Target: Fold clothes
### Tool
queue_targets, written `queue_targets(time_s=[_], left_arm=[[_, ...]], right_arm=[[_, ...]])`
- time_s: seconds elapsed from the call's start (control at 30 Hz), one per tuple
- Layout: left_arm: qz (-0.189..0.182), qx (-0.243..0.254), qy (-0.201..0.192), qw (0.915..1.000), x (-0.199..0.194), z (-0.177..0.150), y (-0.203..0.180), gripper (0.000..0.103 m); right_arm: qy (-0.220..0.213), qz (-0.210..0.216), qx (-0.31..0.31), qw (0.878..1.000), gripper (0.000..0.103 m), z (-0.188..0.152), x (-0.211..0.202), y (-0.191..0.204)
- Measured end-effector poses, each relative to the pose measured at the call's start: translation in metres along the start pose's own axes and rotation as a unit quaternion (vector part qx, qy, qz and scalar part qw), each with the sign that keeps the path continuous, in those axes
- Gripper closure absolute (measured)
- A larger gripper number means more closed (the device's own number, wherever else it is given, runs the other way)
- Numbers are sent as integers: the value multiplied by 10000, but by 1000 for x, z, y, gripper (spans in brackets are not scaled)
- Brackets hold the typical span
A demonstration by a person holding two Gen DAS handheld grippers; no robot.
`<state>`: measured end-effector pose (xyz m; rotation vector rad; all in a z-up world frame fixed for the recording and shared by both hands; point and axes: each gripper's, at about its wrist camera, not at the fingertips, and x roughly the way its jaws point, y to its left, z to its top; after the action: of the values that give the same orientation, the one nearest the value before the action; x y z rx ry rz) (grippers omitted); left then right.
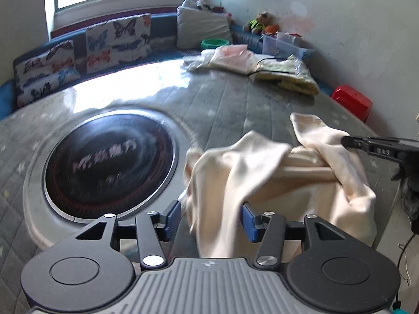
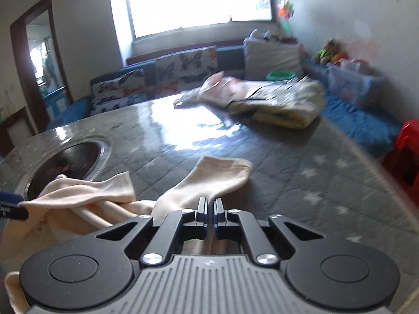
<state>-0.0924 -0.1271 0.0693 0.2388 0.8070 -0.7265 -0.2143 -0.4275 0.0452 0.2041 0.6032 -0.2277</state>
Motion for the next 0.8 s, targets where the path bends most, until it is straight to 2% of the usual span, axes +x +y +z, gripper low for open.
queue_targets(time_s=[0.17,0.23,0.33,0.37,0.4,0.53,0.63,0.8], left_arm=[[-108,223,-144,9996,20,18,-20,50],[-152,404,-228,9988,27,22,-30,50],[-242,564,-221,9979,39,26,-41,50],[-228,626,-216,9975,44,26,-44,55],[-179,703,-212,9971,48,25,-46,61],[-77,753,-133,9970,56,20,-46,91],[-12,486,-249,9985,46,20,-31,95],[498,-42,-509,9975,15,17,5,96]], right_arm=[[72,-667,-77,9977,100,-6,-21,-15],[241,-787,137,9965,98,-8,-26,-27],[362,-1145,-30,9928,83,-14,-31,-32],[316,-1309,-131,9908,73,-15,-34,-31],[265,-1408,-198,9895,68,-15,-37,-30],[31,-1155,-176,9931,63,-5,-46,-25],[12,-698,-213,9973,60,4,-38,-13],[101,-222,-384,9990,53,12,-7,7]])
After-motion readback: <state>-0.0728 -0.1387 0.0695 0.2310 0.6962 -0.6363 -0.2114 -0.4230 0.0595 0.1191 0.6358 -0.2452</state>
